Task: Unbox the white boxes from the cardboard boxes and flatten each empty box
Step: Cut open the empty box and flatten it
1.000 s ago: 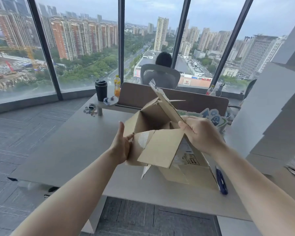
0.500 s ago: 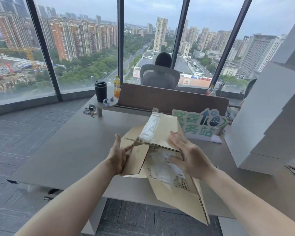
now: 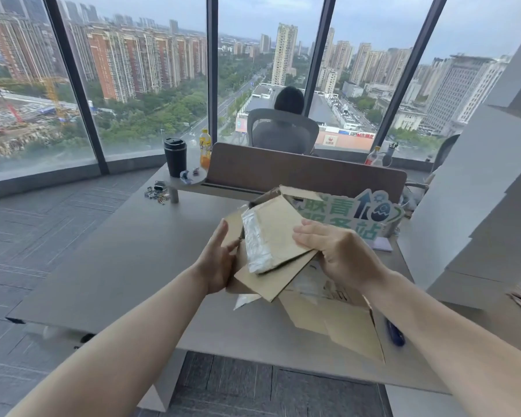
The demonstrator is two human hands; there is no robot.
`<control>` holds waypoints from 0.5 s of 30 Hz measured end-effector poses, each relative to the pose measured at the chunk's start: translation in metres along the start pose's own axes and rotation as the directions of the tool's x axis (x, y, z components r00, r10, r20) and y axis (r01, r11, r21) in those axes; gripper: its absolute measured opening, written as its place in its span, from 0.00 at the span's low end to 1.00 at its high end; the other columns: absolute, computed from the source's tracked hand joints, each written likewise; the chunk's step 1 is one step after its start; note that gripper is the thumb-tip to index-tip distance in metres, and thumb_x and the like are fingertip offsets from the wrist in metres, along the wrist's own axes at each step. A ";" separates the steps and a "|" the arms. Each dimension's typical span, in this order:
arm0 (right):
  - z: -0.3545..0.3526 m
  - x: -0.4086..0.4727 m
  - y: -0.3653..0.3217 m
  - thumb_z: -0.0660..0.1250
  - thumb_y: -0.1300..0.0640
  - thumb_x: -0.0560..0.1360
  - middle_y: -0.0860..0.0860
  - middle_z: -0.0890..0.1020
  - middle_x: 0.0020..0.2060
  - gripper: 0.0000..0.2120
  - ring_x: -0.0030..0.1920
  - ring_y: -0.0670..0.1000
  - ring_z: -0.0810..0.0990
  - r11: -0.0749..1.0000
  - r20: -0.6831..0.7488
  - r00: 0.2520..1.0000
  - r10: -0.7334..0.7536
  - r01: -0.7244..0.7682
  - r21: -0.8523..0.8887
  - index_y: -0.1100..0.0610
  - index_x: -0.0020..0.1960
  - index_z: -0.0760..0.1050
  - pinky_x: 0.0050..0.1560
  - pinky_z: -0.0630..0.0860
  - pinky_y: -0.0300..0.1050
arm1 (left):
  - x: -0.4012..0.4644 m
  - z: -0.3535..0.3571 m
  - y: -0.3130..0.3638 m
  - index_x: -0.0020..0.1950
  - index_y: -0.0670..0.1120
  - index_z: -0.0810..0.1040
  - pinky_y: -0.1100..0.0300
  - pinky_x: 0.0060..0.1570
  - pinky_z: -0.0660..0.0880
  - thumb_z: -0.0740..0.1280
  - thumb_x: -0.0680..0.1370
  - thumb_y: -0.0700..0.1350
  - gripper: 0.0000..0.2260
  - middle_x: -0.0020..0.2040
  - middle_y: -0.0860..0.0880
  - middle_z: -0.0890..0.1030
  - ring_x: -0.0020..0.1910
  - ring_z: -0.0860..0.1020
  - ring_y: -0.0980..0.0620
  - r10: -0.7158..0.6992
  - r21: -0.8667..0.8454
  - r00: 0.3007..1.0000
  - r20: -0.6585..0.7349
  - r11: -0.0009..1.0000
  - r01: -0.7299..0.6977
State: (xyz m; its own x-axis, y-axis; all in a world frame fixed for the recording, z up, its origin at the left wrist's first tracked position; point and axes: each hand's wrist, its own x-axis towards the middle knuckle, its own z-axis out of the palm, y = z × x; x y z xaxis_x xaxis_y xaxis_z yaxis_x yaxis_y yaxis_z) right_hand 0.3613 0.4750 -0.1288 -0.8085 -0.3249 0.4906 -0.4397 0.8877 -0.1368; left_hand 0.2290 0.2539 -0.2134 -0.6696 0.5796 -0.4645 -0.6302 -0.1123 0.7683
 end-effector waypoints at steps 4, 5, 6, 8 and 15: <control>-0.013 0.019 -0.002 0.69 0.82 0.63 0.58 0.84 0.57 0.26 0.61 0.60 0.80 0.976 0.050 0.987 -0.153 0.159 -0.148 0.65 0.58 0.82 0.55 0.81 0.57 | -0.003 0.011 0.019 0.70 0.48 0.73 0.45 0.68 0.69 0.67 0.61 0.77 0.46 0.65 0.46 0.78 0.65 0.76 0.44 0.026 0.120 0.999 -0.024 0.993 -0.023; -0.009 0.019 -0.005 0.69 0.81 0.64 0.57 0.84 0.57 0.25 0.62 0.60 0.80 0.966 0.080 0.980 -0.184 0.195 -0.170 0.64 0.58 0.82 0.54 0.82 0.56 | 0.000 0.008 0.018 0.69 0.48 0.74 0.46 0.70 0.67 0.69 0.57 0.77 0.49 0.66 0.46 0.78 0.66 0.75 0.45 0.018 0.151 0.999 -0.039 0.989 -0.012; -0.002 0.016 -0.009 0.70 0.80 0.64 0.57 0.84 0.57 0.25 0.62 0.60 0.80 0.957 0.104 0.973 -0.206 0.223 -0.185 0.64 0.57 0.82 0.52 0.83 0.55 | 0.005 0.003 0.014 0.68 0.48 0.75 0.48 0.71 0.65 0.70 0.53 0.77 0.51 0.66 0.47 0.77 0.66 0.74 0.47 0.006 0.172 0.998 -0.062 0.985 0.005; 0.022 0.004 -0.015 0.70 0.80 0.63 0.57 0.84 0.57 0.25 0.62 0.59 0.80 0.952 0.128 0.964 -0.231 0.251 -0.173 0.64 0.57 0.82 0.50 0.83 0.54 | 0.006 -0.007 0.001 0.70 0.47 0.73 0.52 0.71 0.65 0.73 0.54 0.76 0.52 0.68 0.49 0.75 0.65 0.74 0.49 -0.043 0.237 0.989 -0.139 0.969 0.075; 0.128 -0.023 -0.044 0.73 0.80 0.58 0.56 0.85 0.54 0.29 0.59 0.57 0.82 0.983 0.112 0.977 -0.182 0.184 -0.001 0.62 0.55 0.84 0.61 0.77 0.50 | -0.004 -0.062 -0.039 0.73 0.40 0.66 0.54 0.59 0.71 0.75 0.69 0.61 0.41 0.62 0.43 0.76 0.54 0.75 0.45 -0.189 0.236 0.897 -0.400 0.924 0.300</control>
State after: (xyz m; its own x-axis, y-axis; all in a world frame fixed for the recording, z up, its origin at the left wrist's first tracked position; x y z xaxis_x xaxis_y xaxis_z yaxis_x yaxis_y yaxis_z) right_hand 0.3493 0.4022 -0.2442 -0.7533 -0.5158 0.4080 -0.5805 0.8131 -0.0439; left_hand 0.2317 0.2060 -0.2695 -0.6383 0.2186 -0.7381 -0.6907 0.2606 0.6745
